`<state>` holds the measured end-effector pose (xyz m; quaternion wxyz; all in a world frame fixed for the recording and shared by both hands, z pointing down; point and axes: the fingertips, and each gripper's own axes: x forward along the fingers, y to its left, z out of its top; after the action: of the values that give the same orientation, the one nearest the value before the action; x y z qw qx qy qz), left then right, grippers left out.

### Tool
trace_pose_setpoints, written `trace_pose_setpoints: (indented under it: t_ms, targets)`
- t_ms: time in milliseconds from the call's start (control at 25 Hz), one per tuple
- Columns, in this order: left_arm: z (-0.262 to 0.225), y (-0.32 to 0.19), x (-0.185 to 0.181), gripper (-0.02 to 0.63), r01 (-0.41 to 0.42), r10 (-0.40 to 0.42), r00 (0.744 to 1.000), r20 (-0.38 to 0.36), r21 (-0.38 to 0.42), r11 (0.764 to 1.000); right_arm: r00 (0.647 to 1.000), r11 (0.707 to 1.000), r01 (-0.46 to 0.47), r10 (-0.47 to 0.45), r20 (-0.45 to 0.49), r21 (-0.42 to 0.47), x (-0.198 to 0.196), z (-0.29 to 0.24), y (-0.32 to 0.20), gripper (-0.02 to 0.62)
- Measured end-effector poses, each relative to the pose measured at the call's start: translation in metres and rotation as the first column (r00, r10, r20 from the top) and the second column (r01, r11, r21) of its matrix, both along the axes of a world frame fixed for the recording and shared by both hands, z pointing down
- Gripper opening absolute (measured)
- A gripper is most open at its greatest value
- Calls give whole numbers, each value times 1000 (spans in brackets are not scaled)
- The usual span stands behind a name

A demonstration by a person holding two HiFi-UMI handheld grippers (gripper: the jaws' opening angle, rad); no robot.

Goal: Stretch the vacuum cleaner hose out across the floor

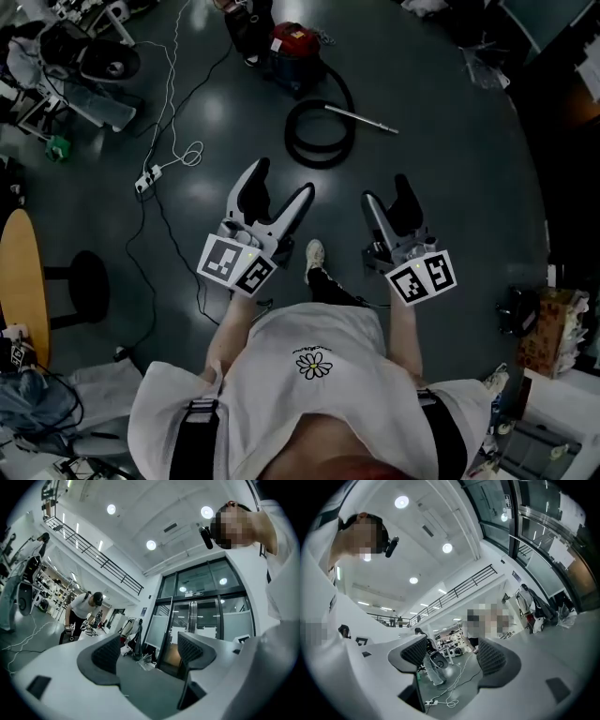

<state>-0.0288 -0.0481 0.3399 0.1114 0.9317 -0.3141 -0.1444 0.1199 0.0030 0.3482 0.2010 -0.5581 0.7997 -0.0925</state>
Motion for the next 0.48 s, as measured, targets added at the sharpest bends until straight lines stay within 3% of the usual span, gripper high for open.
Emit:
trace_pose_setpoints:
  t_ms: [200,480]
  targets:
    - [10,-95,38,390,-9,7,995,96,20,1000,999,1000,21,-22,-41,-21,33,-7,-101,359]
    - [28,-214,68,374,43,-40,994,106,-32,999,999,997,30,-32,-31,-74,65,15,-211,359]
